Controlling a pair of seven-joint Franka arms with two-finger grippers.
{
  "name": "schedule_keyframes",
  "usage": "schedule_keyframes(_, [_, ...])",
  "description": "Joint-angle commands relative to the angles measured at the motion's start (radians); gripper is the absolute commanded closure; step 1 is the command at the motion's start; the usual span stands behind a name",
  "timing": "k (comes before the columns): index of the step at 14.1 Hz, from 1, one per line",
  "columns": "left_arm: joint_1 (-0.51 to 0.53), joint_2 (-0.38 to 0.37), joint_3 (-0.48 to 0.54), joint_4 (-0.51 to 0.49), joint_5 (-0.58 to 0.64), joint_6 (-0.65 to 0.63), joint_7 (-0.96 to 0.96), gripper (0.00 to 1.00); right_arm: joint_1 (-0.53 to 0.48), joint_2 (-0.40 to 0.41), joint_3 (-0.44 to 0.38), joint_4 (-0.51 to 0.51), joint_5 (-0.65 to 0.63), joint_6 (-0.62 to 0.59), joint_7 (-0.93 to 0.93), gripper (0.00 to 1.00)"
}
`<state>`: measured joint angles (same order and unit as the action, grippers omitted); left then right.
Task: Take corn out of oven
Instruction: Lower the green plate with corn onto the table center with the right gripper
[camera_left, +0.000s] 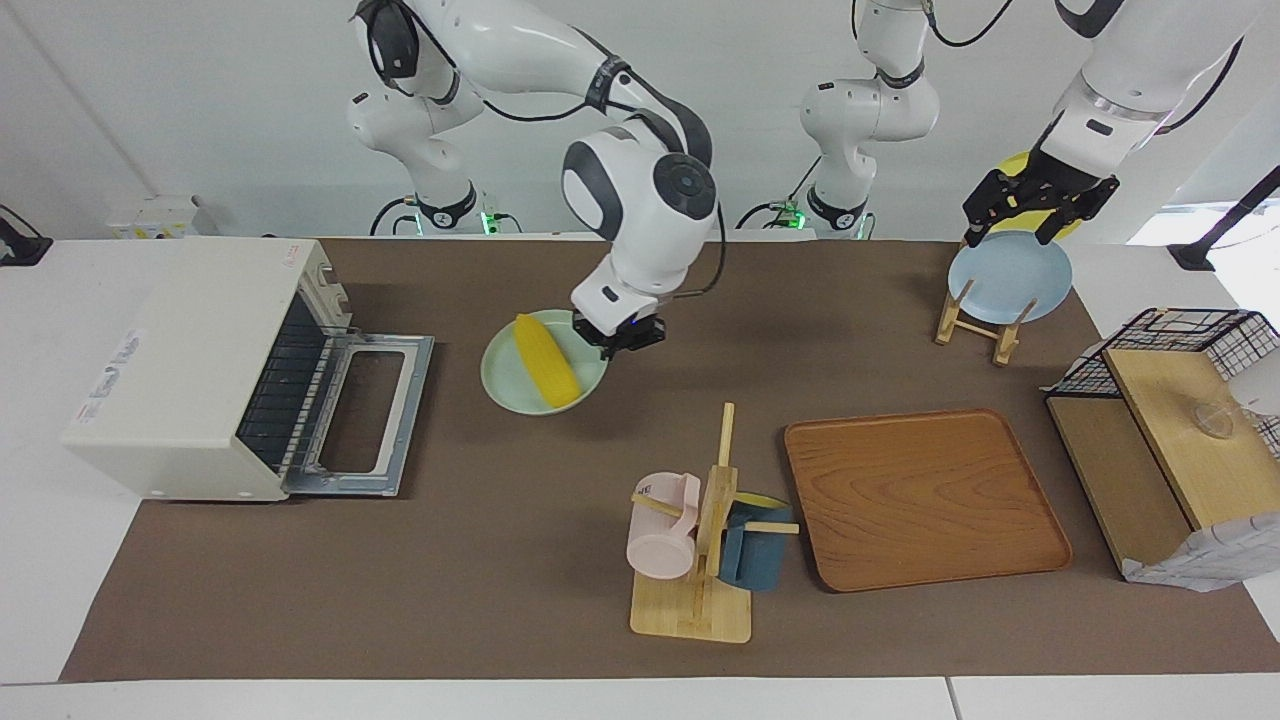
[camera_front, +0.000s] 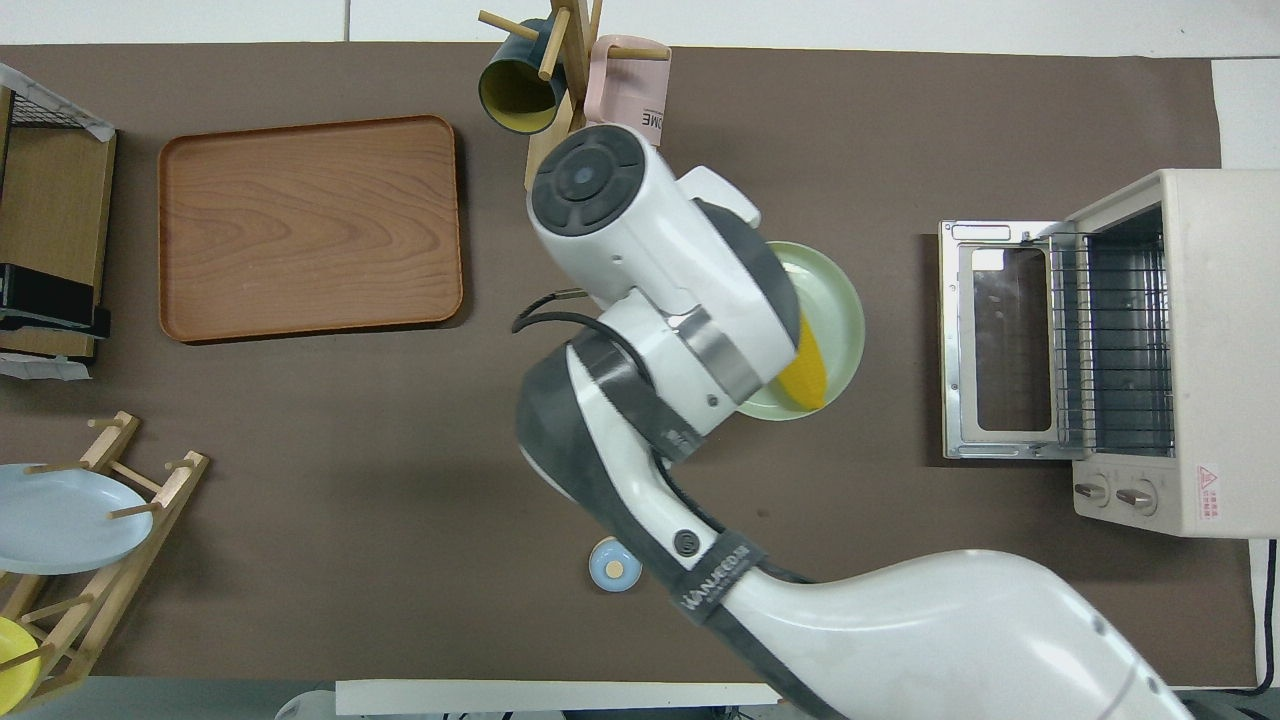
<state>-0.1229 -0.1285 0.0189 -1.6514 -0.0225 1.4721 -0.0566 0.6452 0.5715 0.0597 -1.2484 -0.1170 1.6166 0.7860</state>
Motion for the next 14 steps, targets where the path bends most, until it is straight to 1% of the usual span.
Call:
schedule_keyframes(1, [0.002, -0.028, 0.006, -0.008, 0.018, -0.026, 0.008, 0.0, 0.045, 0.114, 0.002, 0.106, 0.058, 0.087, 0.129, 1.0])
schedule_keyframes(2, [0.002, -0.028, 0.006, -0.007, 0.018, -0.023, 0.008, 0.0, 0.053, 0.143, 0.003, 0.107, 0.06, 0.115, 0.151, 1.0])
schedule_keyframes(4, [0.003, -0.031, 0.007, -0.008, 0.018, -0.026, 0.008, 0.0, 0.056, 0.165, 0.005, 0.095, 0.074, 0.172, 0.185, 0.98])
schedule_keyframes(6, [0.003, -0.031, 0.007, -0.008, 0.018, -0.027, 0.008, 0.0, 0.073, 0.169, 0.005, 0.064, 0.077, 0.216, 0.2, 0.93])
schedule_keyframes(7, [0.003, -0.04, 0.007, -0.011, 0.018, -0.035, 0.008, 0.0, 0.071, 0.166, 0.005, 0.054, 0.079, 0.239, 0.211, 0.8])
schedule_keyframes(8, [0.003, -0.045, 0.007, -0.011, 0.018, -0.062, 0.006, 0.0, 0.065, 0.168, 0.005, 0.059, 0.076, 0.23, 0.211, 0.63])
schedule_keyframes(9, [0.003, -0.051, 0.006, -0.013, 0.018, -0.085, 0.006, 0.0, 0.068, 0.168, 0.003, 0.069, 0.073, 0.242, 0.211, 0.49])
schedule_keyframes(10, [0.002, -0.065, 0.006, -0.04, 0.018, -0.096, 0.006, 0.0, 0.064, 0.157, 0.003, 0.081, 0.062, 0.24, 0.203, 0.45])
schedule_keyframes(11, [0.0, -0.095, 0.004, -0.091, 0.018, -0.09, 0.006, 0.0, 0.053, 0.131, -0.006, 0.09, 0.062, 0.223, 0.199, 0.41])
schedule_keyframes(12, [-0.004, -0.126, 0.004, -0.155, 0.015, -0.069, -0.009, 0.0, 0.0, 0.076, -0.009, 0.086, 0.062, 0.207, 0.176, 0.4])
schedule_keyframes(13, [-0.015, -0.158, 0.001, -0.239, 0.01, 0.018, -0.047, 0.0, -0.053, 0.036, -0.008, 0.061, 0.066, 0.2, 0.115, 0.4])
schedule_keyframes(14, [-0.033, -0.181, -0.011, -0.331, 0.007, 0.122, -0.102, 0.0, -0.106, -0.022, -0.008, 0.0, 0.066, 0.172, 0.031, 0.4])
